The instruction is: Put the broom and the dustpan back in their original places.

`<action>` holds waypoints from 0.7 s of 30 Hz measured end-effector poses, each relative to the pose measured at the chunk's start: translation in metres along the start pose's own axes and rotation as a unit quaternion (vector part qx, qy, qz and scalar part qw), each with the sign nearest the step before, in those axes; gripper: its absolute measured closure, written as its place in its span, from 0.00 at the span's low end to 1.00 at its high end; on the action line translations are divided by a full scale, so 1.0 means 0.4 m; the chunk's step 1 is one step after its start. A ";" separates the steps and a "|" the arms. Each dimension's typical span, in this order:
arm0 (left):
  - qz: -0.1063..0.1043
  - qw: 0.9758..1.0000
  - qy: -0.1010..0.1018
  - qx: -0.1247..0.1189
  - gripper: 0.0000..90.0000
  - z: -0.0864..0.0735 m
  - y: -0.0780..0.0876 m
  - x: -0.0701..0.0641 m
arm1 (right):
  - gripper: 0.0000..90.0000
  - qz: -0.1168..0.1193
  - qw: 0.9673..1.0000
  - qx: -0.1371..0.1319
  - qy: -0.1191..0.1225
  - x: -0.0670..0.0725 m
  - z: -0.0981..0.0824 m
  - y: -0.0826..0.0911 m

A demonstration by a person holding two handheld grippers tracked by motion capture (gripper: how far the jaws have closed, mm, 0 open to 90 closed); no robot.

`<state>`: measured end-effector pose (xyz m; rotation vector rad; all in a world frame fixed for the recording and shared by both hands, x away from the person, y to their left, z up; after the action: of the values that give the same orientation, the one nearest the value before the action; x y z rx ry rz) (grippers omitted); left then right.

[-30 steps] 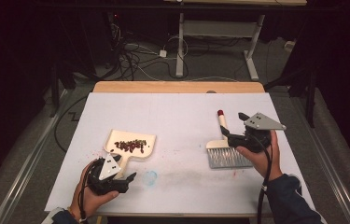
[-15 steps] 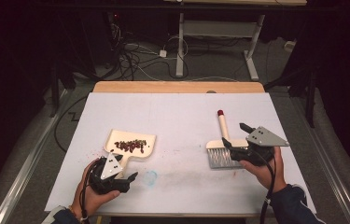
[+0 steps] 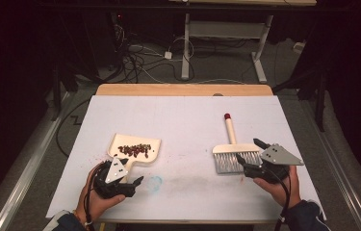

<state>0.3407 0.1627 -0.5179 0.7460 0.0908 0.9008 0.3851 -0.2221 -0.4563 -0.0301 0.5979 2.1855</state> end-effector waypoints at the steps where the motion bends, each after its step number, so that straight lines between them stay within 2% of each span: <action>1: 0.000 1.000 -0.001 -0.001 0.23 0.001 0.000 0.000 | 0.27 0.001 1.000 0.001 -0.001 -0.001 -0.008 0.003; 5: 0.000 1.000 -0.002 -0.004 0.23 0.004 0.000 0.000 | 0.27 -0.001 1.000 0.003 -0.009 -0.001 -0.038 0.016; 8: 0.001 1.000 -0.002 -0.005 0.23 0.006 -0.001 0.000 | 0.27 0.004 1.000 0.007 -0.024 0.007 -0.061 0.025; 15: 0.003 1.000 -0.003 -0.007 0.23 0.012 -0.002 -0.005 | 0.27 0.008 0.999 0.034 -0.023 0.023 -0.112 0.036; 21: 0.004 1.000 -0.026 -0.008 0.23 0.014 -0.001 -0.014 | 0.27 0.016 0.999 0.047 -0.013 0.035 -0.125 0.027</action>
<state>0.3395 0.1551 -0.5154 0.7545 0.0348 0.8894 0.3592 -0.2389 -0.4992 0.0581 0.6911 2.1823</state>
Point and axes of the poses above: each handheld gripper's, and its own axes: y roughly backward along the jaws, z roughly out of its top, x roughly to its left, the point moved 8 cm from there along -y, roughly forward along the jaws, and after that the axes turned 6 degrees about z, right-handed, at the moved point
